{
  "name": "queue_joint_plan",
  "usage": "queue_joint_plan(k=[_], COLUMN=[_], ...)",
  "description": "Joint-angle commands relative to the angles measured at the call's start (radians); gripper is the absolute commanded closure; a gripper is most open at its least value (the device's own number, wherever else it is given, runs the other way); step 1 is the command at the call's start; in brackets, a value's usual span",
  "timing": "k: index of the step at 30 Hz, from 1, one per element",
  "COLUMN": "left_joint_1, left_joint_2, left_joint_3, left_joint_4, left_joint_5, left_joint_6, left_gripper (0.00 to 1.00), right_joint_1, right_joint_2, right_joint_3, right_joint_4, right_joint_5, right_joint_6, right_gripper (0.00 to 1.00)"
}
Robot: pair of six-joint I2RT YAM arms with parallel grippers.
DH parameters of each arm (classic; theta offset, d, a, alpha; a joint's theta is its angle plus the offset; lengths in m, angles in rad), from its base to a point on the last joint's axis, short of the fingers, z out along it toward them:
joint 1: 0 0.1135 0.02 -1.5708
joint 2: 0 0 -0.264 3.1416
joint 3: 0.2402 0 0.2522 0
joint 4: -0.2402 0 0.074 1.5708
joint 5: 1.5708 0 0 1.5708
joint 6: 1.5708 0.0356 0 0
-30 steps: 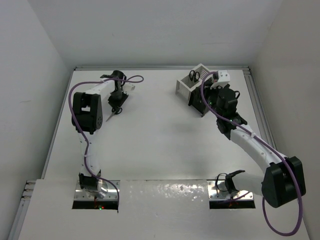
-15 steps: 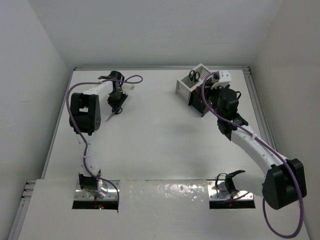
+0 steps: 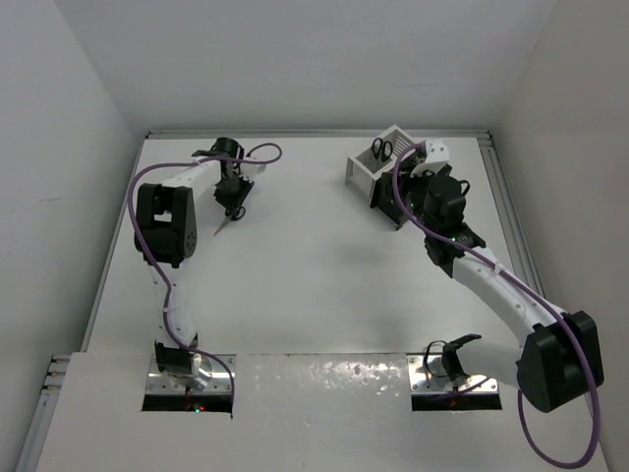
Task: Sort the stationery into containers
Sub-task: Pick up the scissors from the center of the board, then place the scissors in the storage box.
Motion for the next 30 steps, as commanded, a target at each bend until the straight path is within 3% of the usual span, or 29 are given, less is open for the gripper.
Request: queue_joint_plan(k=[1,9,15,18,22,30], left_joint_1=[0.000,-0.053,-0.108,-0.145,-0.193,-0.236], left_joint_2=[-0.089,-0.214,-0.297,-0.333,-0.370,-0.381], left_joint_3=[0.016,0.093,0.101,0.102,0.111,0.128], left_joint_4=[0.029,0.025,0.023,0.025,0.023,0.012], left_joint_5=[0.037,0.038,0.070,0.080,0.093,0.109], left_joint_6=[-0.014,-0.030,-0.066,-0.080,-0.096,-0.105], left_gripper=[1.00,1.00,1.00,1.00,1.00,1.00], right_joint_1=[0.008,0.118,0.193,0.221,0.243,0.250], right_joint_2=[-0.014,0.147,0.375,0.448,0.558,0.676], right_joint_3=[0.011,0.111,0.280,0.344,0.429,0.516], right_joint_4=[0.027,0.064,0.147,0.211,0.233,0.297], right_joint_5=[-0.002,-0.077,-0.177,-0.189,-0.182,-0.208], right_joint_6=[-0.007,0.107,0.295,0.371,0.424,0.506], right_gripper=[0.63,0.67,0.87,0.87,0.76,0.79])
